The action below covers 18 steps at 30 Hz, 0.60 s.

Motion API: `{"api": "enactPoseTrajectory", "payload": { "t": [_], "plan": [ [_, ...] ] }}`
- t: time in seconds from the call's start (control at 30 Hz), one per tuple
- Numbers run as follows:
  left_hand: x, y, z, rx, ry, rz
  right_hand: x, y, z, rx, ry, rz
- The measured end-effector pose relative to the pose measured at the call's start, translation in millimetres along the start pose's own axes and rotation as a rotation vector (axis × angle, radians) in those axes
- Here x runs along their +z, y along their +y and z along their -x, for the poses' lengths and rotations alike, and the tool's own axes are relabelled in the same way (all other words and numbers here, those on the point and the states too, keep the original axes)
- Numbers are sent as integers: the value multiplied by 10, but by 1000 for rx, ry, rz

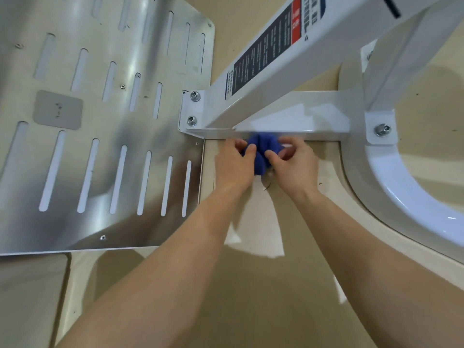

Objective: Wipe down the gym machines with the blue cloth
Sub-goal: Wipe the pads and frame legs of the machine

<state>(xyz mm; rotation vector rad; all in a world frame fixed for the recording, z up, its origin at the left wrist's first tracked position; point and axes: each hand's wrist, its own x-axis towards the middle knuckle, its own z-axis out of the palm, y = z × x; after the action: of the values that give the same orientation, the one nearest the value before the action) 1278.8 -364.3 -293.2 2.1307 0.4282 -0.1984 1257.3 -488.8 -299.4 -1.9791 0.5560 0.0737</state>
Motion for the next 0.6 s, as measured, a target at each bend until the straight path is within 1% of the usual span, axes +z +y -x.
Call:
{"api": "enactPoseTrajectory", "payload": {
  "t": [0.07,0.13,0.27,0.33,0.43,0.5,0.6],
  "plan": [
    [97,33,67,-72,-58,80,-54,82,73,11,-58,-17],
    [182,38,111,-134,-77,168,-97,121,93,7,-100,-55],
    [250,139,80,-226,3,230,-160,52,72,-103,-275,-105],
    [257,187,15,-238,21,191,-209,-9,61,-81,-340,-174],
    [242,189,-34,-215,93,101,-329,3,50,25,-343,-213],
    [250,163,-21,-191,169,73,-388,91,67,51,-322,-139],
    [388,202,28,-144,195,28,-459,254,97,92,-305,-52]
  ]
}}
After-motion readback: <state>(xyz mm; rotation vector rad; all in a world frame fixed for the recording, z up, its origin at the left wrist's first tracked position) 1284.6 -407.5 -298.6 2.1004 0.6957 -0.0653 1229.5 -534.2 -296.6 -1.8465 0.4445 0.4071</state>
